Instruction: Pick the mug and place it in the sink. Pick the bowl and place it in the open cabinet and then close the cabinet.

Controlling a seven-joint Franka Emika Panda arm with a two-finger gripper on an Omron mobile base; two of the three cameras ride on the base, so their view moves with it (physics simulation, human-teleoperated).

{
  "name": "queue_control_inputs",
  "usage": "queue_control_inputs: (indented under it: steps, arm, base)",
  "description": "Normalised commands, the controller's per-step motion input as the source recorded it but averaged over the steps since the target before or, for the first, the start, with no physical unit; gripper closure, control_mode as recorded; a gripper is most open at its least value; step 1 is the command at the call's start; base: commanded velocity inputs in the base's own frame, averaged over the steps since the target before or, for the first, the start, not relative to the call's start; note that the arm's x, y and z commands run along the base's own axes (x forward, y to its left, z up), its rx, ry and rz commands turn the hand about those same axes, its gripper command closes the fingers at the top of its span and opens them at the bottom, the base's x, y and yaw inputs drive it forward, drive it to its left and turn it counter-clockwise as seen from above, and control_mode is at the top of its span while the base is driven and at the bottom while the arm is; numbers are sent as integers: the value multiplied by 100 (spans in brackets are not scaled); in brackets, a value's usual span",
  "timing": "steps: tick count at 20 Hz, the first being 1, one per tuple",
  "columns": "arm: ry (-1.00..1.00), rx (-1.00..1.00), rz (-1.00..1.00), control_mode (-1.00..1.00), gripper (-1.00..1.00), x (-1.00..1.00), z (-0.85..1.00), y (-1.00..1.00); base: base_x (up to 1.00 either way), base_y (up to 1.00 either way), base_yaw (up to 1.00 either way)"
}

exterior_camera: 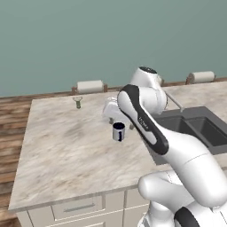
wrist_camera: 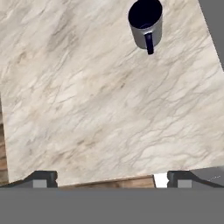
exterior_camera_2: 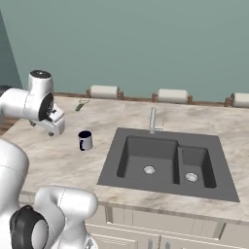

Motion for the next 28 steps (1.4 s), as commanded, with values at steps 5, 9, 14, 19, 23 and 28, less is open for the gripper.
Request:
queue_control_inputs:
  steps: [5,9,14,19,23,28]
  arm:
    - [18,1,-6,-100,-100,11,-6,-28]
    - [18,-4,-3,-100,-100,0,0,-33]
    - [27,-17,-5,-100,-100,0,-1,-29]
    - [20,-20,1,-100,-100,0,-48,-32]
    - [-1,-25,19,-100,-100,-10,-76,-26]
    - [-17,-22,27,-100,-100,-21,-66,-4]
  base:
    - [0,0,0]
    - [0,0,0]
    - [0,0,0]
    - [0,0,0]
    - [0,0,0]
    - [0,0,0]
